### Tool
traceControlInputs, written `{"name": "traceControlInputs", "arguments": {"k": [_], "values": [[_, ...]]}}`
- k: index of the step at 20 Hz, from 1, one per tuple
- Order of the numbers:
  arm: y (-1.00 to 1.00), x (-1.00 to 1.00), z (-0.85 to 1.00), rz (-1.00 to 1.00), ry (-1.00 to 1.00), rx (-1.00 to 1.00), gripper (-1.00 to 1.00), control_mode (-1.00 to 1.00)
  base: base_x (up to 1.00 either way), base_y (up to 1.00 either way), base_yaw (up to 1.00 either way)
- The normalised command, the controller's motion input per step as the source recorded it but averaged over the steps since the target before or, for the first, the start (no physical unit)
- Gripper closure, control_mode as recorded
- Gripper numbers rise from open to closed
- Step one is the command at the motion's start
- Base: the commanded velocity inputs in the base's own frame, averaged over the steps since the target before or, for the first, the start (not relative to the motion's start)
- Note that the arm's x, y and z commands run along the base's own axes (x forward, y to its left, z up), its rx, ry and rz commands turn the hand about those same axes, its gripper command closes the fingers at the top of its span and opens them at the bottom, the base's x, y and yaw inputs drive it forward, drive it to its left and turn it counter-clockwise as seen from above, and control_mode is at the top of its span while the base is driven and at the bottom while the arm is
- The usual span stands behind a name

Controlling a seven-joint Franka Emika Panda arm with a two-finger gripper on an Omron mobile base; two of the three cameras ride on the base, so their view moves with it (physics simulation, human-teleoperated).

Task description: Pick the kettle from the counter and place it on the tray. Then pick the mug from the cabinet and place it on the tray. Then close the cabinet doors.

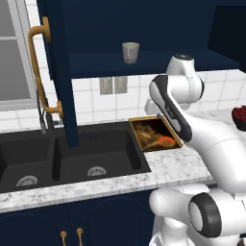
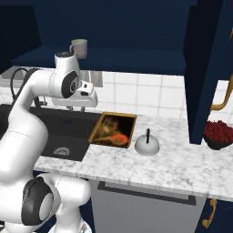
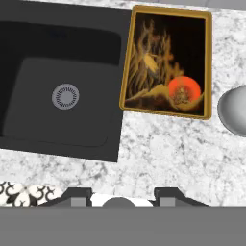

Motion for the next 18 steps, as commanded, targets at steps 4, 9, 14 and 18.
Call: {"name": "traceControlInputs", "arguments": {"k": [4,9,14,18], "values": [[-0.45,0.0,-0.27,0.0,0.0,0.0,-1.0,-1.0,0.0,0.0,0.0],[-1.0,0.0,-0.56,0.0,0.05,0.0,-1.0,-1.0,0.0,0.0,0.0],[-1.0,0.1,-0.49,-0.02,0.04,0.0,-1.0,-1.0,0.0,0.0,0.0],[-1.0,0.22,-0.35,-0.01,0.02,0.02,-1.0,-1.0,0.0,0.0,0.0]]}}
